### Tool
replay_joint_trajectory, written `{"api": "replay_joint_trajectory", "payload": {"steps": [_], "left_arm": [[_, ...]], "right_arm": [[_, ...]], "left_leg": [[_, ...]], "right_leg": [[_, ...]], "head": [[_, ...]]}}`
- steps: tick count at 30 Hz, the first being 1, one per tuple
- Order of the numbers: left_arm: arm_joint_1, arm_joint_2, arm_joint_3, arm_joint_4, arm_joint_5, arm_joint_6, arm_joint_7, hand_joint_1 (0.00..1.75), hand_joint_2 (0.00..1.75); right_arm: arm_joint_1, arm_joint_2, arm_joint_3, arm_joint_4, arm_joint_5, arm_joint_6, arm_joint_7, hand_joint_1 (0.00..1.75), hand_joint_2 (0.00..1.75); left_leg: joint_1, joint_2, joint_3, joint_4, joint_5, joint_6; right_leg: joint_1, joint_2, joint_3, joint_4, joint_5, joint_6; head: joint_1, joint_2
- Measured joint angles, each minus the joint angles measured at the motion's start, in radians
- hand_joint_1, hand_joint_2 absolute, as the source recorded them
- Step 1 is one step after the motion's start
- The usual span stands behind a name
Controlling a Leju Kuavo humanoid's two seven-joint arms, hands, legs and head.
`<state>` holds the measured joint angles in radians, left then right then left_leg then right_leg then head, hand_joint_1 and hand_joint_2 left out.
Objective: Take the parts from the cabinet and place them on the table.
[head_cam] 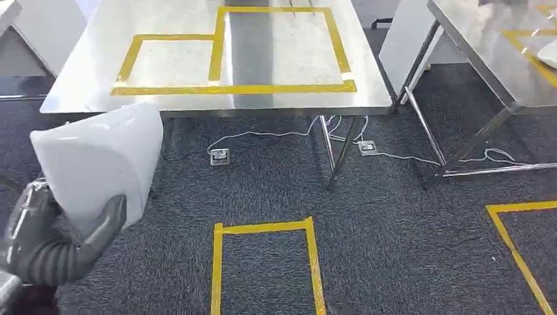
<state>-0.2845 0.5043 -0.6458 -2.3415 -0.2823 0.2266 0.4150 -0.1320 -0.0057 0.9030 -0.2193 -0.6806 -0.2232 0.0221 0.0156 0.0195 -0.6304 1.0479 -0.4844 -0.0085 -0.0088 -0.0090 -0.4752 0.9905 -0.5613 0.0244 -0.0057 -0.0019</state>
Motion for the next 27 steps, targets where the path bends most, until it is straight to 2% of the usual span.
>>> {"api": "replay_joint_trajectory", "payload": {"steps": [1, 2, 3, 4, 5, 6, 7, 8, 10, 11, 12, 13, 14, 15, 16, 17, 18, 19, 20, 21, 22, 23, 24, 26, 27], "left_arm": [[0.000, 0.000, 0.000, -0.001, 0.000, 0.000, 0.000, 1.75, 1.75], [0.000, 0.000, 0.000, -0.003, 0.000, 0.000, 0.000, 1.75, 1.75], [-0.001, 0.000, 0.000, -0.005, 0.000, 0.000, 0.000, 1.75, 1.75], [-0.001, 0.000, 0.000, -0.005, 0.000, 0.000, 0.000, 1.75, 1.75], [-0.001, 0.000, 0.000, -0.005, 0.000, 0.000, 0.000, 1.75, 1.75], [-0.001, 0.000, 0.000, -0.005, 0.000, 0.000, 0.000, 1.75, 1.75], [-0.001, 0.000, 0.000, -0.005, 0.000, 0.000, 0.000, 1.75, 1.75], [0.000, 0.000, 0.000, -0.005, 0.000, 0.000, 0.000, 1.75, 1.75], [-0.001, 0.000, 0.000, -0.006, 0.000, 0.000, 0.000, 1.75, 1.75], [-0.001, 0.000, 0.000, -0.006, 0.000, 0.000, 0.000, 1.75, 1.75], [-0.001, 0.000, 0.000, -0.005, 0.000, 0.000, 0.000, 1.75, 1.75], [0.002, 0.000, -0.001, -0.004, 0.000, 0.000, 0.000, 1.75, 1.75], [0.001, -0.001, -0.001, -0.004, -0.001, 0.000, 0.001, 1.75, 1.75], [0.001, -0.001, -0.001, -0.004, -0.001, 0.000, 0.001, 1.75, 1.75], [0.002, -0.001, -0.001, -0.006, -0.002, 0.000, 0.000, 1.75, 1.75], [0.002, 0.000, 0.000, -0.006, -0.002, 0.000, 0.001, 1.75, 1.75], [0.000, 0.000, 0.000, -0.006, -0.003, 0.000, 0.000, 1.75, 1.75], [-0.002, 0.002, 0.000, -0.006, -0.004, 0.000, 0.000, 1.75, 1.75], [-0.002, 0.002, 0.000, -0.006, -0.004, 0.001, 0.000, 1.75, 1.75], [0.001, 0.003, 0.000, -0.005, -0.004, 0.000, 0.000, 1.75, 1.75], [0.001, 0.003, 0.000, -0.005, -0.004, 0.000, 0.000, 1.75, 1.75], [0.001, 0.004, 0.000, -0.005, -0.005, 0.000, 0.000, 1.75, 1.75], [0.001, 0.004, 0.000, -0.005, -0.005, 0.000, 0.000, 1.75, 1.75], [0.001, 0.004, 0.000, -0.005, -0.005, 0.000, 0.000, 1.75, 1.75], [0.001, 0.004, -0.001, -0.005, -0.005, 0.000, 0.000, 1.75, 1.75]], "right_arm": [[-0.001, 0.000, 0.000, 0.000, 0.000, 0.000, 0.000, 0.00, 1.75], [-0.002, 0.000, 0.000, 0.000, 0.000, 0.000, 0.000, 0.00, 1.75], [-0.004, 0.000, 0.000, 0.000, 0.000, 0.000, 0.000, 0.00, 1.75], [-0.005, 0.000, 0.000, 0.000, 0.000, 0.000, 0.000, 0.00, 1.75], [-0.005, 0.000, 0.000, 0.000, 0.000, 0.000, 0.000, 0.00, 1.75], [-0.003, 0.000, 0.000, 0.000, 0.000, 0.000, 0.000, 0.00, 1.75], [0.000, 0.000, 0.000, 0.000, 0.000, 0.000, 0.000, 0.00, 1.75], [0.003, 0.000, 0.000, 0.000, 0.000, 0.000, 0.000, 0.00, 1.75], [0.005, 0.000, 0.000, 0.000, 0.000, 0.000, 0.000, 0.00, 1.75], [0.005, 0.000, 0.000, 0.000, 0.000, 0.000, 0.000, 0.00, 1.75], [0.007, -0.008, 0.000, 0.002, 0.000, -0.002, 0.000, 0.00, 1.75], [0.006, -0.008, 0.000, 0.002, 0.001, 0.000, 0.001, 0.00, 1.75], [0.003, -0.008, 0.000, 0.002, 0.000, -0.002, 0.001, 0.00, 1.75], [0.006, -0.009, 0.000, 0.003, -0.001, -0.003, 0.003, 0.00, 1.75], [0.007, -0.009, 0.000, 0.004, 0.000, -0.002, 0.003, 0.00, 1.75], [0.006, -0.008, 0.000, 0.005, 0.000, -0.002, 0.003, 0.00, 1.75], [0.004, -0.011, -0.001, 0.006, 0.000, -0.004, 0.002, 0.00, 1.75], [0.000, -0.010, -0.001, 0.005, 0.000, -0.003, 0.002, 0.00, 1.75], [-0.002, -0.007, -0.001, 0.005, 0.000, -0.002, 0.002, 0.00, 1.75], [-0.003, -0.005, -0.001, 0.005, 0.000, -0.001, 0.002, 0.00, 1.75], [-0.002, -0.003, -0.001, 0.005, 0.000, -0.001, 0.002, 0.00, 1.75], [0.000, -0.001, -0.001, 0.005, 0.000, -0.001, 0.002, 0.00, 1.75], [0.000, 0.000, -0.001, 0.005, 0.000, -0.001, 0.002, 0.00, 1.75], [-0.002, 0.002, -0.001, 0.005, 0.000, -0.001, 0.002, 0.00, 1.75], [-0.001, 0.000, -0.001, 0.006, 0.000, -0.002, 0.002, 0.00, 1.75]], "left_leg": [[0.003, -0.004, 0.010, -0.001, -0.002, 0.005], [0.003, -0.005, 0.022, -0.006, -0.008, 0.013], [0.003, -0.005, 0.031, -0.006, -0.014, 0.018], [0.002, -0.005, 0.040, -0.007, -0.021, 0.023], [-0.001, -0.007, 0.047, -0.007, -0.029, 0.027], [-0.005, -0.010, 0.055, -0.007, -0.037, 0.030], [-0.009, -0.014, 0.065, -0.007, -0.045, 0.032], [-0.013, -0.018, 0.078, -0.007, -0.054, 0.034], [-0.026, -0.022, 0.111, -0.008, -0.074, 0.036], [-0.029, -0.023, 0.125, -0.010, -0.084, 0.037], [-0.028, -0.022, 0.128, -0.010, -0.092, 0.037], [-0.027, -0.031, 0.127, -0.014, -0.096, 0.032], [-0.022, -0.030, 0.125, -0.018, -0.099, 0.027], [-0.021, -0.030, 0.136, -0.010, -0.090, 0.025], [-0.020, -0.030, 0.147, -0.018, -0.082, 0.016], [-0.022, -0.026, 0.145, -0.007, -0.088, 0.013], [-0.023, -0.026, 0.131, 0.035, -0.084, 0.007], [-0.021, -0.026, 0.093, 0.098, -0.095, 0.000], [-0.016, -0.025, 0.047, 0.160, -0.120, -0.007], [-0.010, -0.025, 0.000, 0.214, -0.158, -0.013], [-0.006, -0.024, -0.033, 0.240, -0.186, -0.019], [0.000, -0.023, -0.052, 0.233, -0.183, -0.028], [0.006, -0.021, -0.049, 0.195, -0.149, -0.039], [0.022, -0.013, -0.013, 0.053, -0.019, -0.058], [0.029, -0.005, -0.009, 0.015, 0.032, -0.071]], "right_leg": [[-0.001, -0.001, 0.001, 0.006, -0.001, 0.003], [-0.002, 0.000, -0.010, 0.036, 0.001, 0.007], [-0.001, 0.002, -0.038, 0.092, -0.006, 0.009], [-0.001, 0.002, -0.085, 0.170, -0.029, 0.014], [0.000, 0.002, -0.141, 0.252, -0.065, 0.017], [0.001, 0.002, -0.188, 0.312, -0.098, 0.014], [0.002, 0.002, -0.217, 0.337, -0.110, 0.009], [0.004, 0.003, -0.225, 0.322, -0.095, 0.001], [0.016, 0.005, -0.201, 0.203, 0.007, -0.023], [0.030, 0.007, -0.183, 0.116, 0.086, -0.048], [0.047, 0.008, -0.183, 0.072, 0.128, -0.073], [0.045, 0.011, -0.180, 0.066, 0.097, -0.082], [0.048, 0.011, -0.168, 0.049, 0.106, -0.078], [0.051, 0.014, -0.164, 0.030, 0.111, -0.083], [0.050, 0.010, -0.146, 0.017, 0.110, -0.086], [0.037, 0.010, -0.115, -0.003, 0.117, -0.080], [0.033, 0.011, -0.100, -0.014, 0.117, -0.080], [0.030, 0.012, -0.092, -0.020, 0.114, -0.080], [0.027, 0.013, -0.088, -0.020, 0.107, -0.074], [0.021, 0.013, -0.083, -0.019, 0.098, -0.067], [0.017, 0.013, -0.075, -0.018, 0.089, -0.061], [0.010, 0.013, -0.063, -0.016, 0.078, -0.053], [0.003, 0.014, -0.050, -0.013, 0.066, -0.047], [-0.011, 0.015, -0.025, 0.001, 0.037, -0.027], [-0.010, 0.016, -0.026, 0.008, 0.021, -0.016]], "head": [[0.001, 0.000], [0.008, 0.000], [0.014, 0.000], [0.022, 0.000], [0.026, 0.000], [0.029, 0.000], [0.033, 0.000], [0.037, 0.000], [0.050, 0.000], [0.056, 0.000], [0.049, 0.000], [0.040, 0.000], [0.045, 0.000], [0.049, 0.000], [0.057, 0.000], [0.060, 0.000], [0.054, 0.000], [0.045, 0.000], [0.042, 0.000], [0.038, 0.000], [0.035, 0.000], [0.035, 0.000], [0.034, 0.000], [0.029, 0.000], [0.017, 0.000]]}}
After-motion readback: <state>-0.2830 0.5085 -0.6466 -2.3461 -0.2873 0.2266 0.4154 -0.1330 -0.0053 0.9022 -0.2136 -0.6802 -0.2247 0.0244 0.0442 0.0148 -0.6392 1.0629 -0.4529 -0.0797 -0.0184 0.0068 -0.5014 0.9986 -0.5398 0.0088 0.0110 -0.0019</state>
